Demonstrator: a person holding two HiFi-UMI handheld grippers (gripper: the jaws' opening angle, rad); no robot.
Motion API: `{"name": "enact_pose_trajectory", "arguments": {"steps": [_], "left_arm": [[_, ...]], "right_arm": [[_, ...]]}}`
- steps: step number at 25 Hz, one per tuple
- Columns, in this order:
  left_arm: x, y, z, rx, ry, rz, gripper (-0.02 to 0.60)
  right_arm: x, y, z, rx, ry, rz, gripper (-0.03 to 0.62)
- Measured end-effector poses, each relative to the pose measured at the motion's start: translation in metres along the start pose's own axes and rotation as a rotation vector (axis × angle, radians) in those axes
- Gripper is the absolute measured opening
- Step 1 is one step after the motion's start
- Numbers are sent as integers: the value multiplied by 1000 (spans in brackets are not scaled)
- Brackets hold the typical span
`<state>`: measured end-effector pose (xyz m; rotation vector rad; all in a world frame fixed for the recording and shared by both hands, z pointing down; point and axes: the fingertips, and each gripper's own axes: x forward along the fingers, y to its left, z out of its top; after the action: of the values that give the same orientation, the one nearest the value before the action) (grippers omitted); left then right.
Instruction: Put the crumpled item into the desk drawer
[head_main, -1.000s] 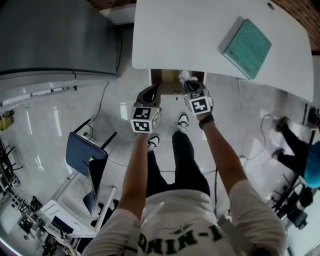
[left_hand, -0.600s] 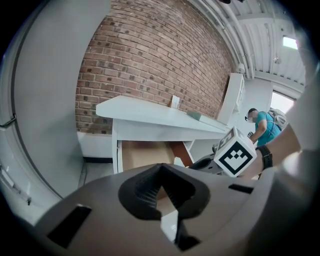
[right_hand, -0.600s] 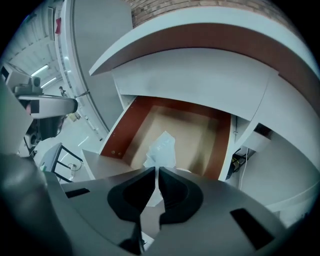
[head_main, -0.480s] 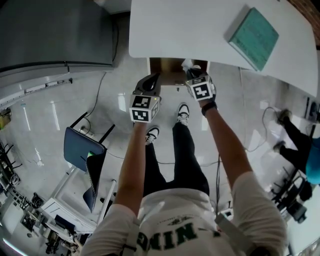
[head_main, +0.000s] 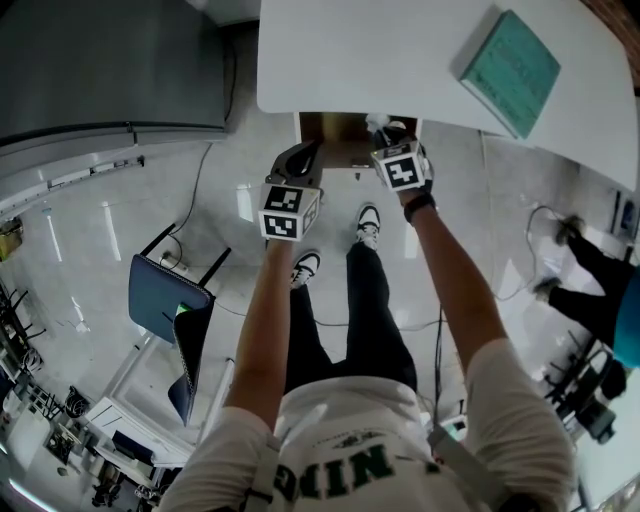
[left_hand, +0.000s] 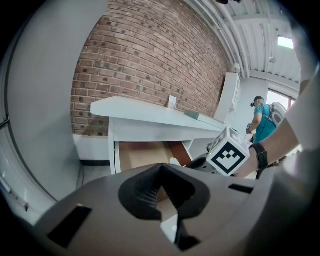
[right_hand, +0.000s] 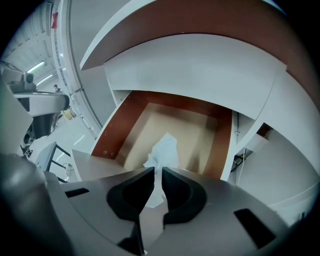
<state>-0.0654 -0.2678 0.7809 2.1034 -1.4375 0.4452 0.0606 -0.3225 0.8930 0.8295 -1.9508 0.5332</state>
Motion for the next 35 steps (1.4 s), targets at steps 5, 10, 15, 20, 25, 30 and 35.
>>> {"name": "enact_pose_trajectory", "arguments": {"steps": [5, 10, 15, 20, 25, 30, 35], "left_arm": [[-4, -3, 8, 10, -7, -7, -3], [-10, -14, 20, 24, -23, -25, -3], [-26, -28, 36, 31, -47, -39, -3], [-51, -43, 57, 40, -76, -54, -3], [-80, -56, 81, 78, -103, -61, -3], [-116, -70, 106, 123, -140, -68, -3], [-151, -85, 129, 154, -164, -87, -2]], "right_arm": [[-10, 3, 2, 21, -13, 10, 97], [-40, 2, 13, 46, -48, -12, 97], [-79, 3, 15, 70, -95, -36, 97], [-126, 5, 21, 158, -161, -64, 97], [-174, 5, 31, 223, -271, -109, 97], [-231, 15, 37, 277, -353, -144, 97], [-287, 27, 46, 316, -452, -182, 89]]}}
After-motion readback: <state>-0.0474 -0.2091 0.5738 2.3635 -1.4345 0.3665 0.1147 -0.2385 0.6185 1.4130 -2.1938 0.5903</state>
